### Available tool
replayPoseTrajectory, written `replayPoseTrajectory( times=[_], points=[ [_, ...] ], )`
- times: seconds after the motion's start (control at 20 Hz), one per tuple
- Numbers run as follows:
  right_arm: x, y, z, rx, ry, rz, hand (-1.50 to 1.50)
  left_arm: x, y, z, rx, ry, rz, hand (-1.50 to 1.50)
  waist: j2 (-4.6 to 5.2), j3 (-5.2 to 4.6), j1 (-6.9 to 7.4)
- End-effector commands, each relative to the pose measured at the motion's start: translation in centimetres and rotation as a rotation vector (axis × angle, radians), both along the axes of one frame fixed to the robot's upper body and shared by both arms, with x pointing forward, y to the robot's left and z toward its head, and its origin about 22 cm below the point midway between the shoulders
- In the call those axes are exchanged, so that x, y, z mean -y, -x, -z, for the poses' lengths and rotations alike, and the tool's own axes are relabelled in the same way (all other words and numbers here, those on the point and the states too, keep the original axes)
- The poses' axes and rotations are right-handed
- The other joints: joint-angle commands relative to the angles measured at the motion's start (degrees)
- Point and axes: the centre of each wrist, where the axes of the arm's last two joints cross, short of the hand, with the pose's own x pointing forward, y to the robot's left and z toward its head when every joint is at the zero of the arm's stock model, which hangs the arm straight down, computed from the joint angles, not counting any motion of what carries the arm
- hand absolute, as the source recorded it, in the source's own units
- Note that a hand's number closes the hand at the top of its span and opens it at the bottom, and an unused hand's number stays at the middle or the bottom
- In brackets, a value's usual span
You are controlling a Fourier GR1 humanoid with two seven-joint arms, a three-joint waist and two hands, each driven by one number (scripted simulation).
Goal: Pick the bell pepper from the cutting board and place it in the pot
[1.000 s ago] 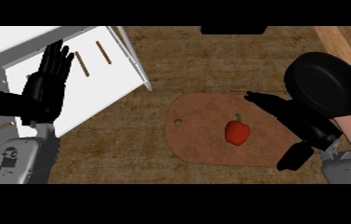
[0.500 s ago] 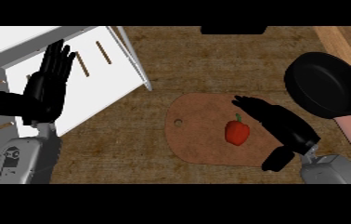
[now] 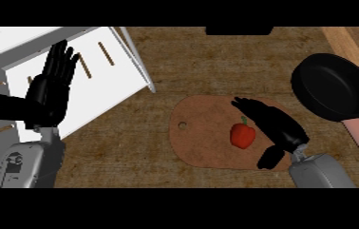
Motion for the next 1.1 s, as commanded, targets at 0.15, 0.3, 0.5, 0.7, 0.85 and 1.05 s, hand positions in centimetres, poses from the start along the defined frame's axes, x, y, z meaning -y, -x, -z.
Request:
replayPoseTrajectory(
  times=[0.15, 0.3, 0.5, 0.7, 0.85, 1.05],
  points=[
    [-1.6, -1.9, 2.9, 0.005, -0.014, -0.013, -1.50, -1.0, -0.2, -0.4, -0.004, 0.008, 0.003, 0.00, 0.02, 0.01, 0.10],
    [-2.0, -0.9, 4.4, -0.017, -0.003, -0.038, -1.50, -1.7, -1.2, -0.1, 0.011, -0.007, -0.003, 0.00, 0.04, 0.00, -0.08],
    [-2.7, -1.0, 4.6, -0.023, -0.044, -0.049, -1.50, -0.9, -0.3, -1.0, -0.001, -0.006, -0.002, 0.00, 0.00, 0.01, -0.02],
    [-3.0, -1.2, 6.6, 0.051, -0.007, -0.202, 1.50, -0.3, 0.1, -0.9, 0.006, -0.015, -0.001, 0.00, 0.05, 0.04, 0.35],
    [-2.7, -1.9, 6.1, 0.074, -0.036, -0.222, 1.50, -0.5, 0.1, 0.2, 0.003, -0.004, -0.002, 0.00, 0.05, 0.02, 0.20],
    [-4.9, -1.2, 6.2, 0.108, -0.003, -0.209, 1.50, -1.6, -0.7, -0.4, 0.015, -0.014, -0.005, 0.00, 0.04, 0.00, -0.03]
  ],
)
